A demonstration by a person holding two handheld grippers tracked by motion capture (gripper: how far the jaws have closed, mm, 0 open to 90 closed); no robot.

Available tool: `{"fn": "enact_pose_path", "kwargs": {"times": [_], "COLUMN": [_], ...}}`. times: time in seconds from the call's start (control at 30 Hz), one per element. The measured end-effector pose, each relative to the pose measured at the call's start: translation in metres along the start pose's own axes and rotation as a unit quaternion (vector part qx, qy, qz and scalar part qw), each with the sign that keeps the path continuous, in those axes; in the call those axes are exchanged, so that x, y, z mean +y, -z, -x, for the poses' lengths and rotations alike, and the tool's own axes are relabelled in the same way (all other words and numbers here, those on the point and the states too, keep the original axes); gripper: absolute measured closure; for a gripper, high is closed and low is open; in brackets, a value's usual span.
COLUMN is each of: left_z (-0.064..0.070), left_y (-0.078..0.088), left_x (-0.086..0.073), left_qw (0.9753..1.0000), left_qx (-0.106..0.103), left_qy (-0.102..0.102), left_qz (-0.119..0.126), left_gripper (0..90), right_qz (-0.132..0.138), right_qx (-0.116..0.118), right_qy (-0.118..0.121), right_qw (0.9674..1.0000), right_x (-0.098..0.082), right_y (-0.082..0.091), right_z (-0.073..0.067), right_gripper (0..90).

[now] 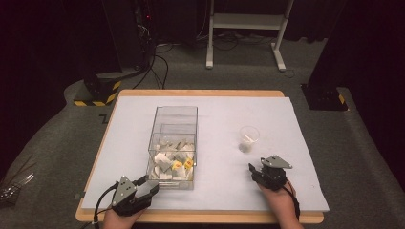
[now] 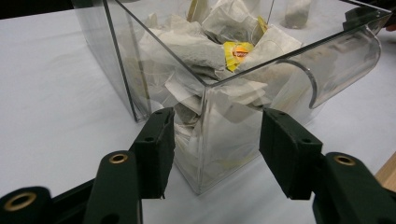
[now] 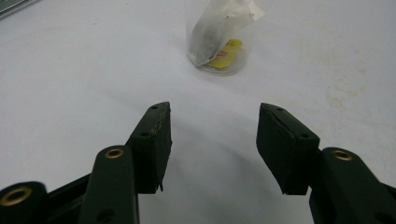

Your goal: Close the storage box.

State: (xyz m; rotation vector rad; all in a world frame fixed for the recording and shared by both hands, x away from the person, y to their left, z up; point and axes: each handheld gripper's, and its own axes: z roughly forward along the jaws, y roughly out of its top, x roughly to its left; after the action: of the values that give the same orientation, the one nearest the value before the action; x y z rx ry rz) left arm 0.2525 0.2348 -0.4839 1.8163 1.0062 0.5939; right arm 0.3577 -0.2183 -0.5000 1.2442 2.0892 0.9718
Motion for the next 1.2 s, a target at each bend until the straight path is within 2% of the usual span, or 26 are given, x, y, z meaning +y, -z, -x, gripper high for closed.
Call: {"fn": "enact_pose_path", "kwargs": {"times": [0.5,0.83,1.07,1.2], "left_z": [-0.0024,-0.0025,-0.0031,-0.0019], "left_y": [-0.0037,-0.0046,-0.0054,-0.0065], "left_x": [0.0027,0.0021,0.0021,0.0042], "left_qw": [1.0000,0.9999,1.0000,1.0000], "left_qx": [0.005,0.005,0.001,0.008], "left_qy": [0.004,0.011,0.005,0.001], "left_qz": [0.005,0.007,0.007,0.004], "left_gripper": [47.9,48.7,49.5,49.3], "right_qz": [-0.005,0.006,0.001,-0.004], "right_qx": [0.006,0.007,0.006,0.002], "right_qy": [-0.004,0.001,0.000,0.007], "right_qw": [1.0000,1.0000,1.0000,1.0000], "right_x": [-0.0001,-0.0012,-0.0008,-0.0004], "right_y": [-0.0012,0.0008,0.0001,-0.0009], "right_z": [0.0009,0.0006,0.0006,-0.0007], "right_gripper": [45.5,44.9,45.0,45.0]}}
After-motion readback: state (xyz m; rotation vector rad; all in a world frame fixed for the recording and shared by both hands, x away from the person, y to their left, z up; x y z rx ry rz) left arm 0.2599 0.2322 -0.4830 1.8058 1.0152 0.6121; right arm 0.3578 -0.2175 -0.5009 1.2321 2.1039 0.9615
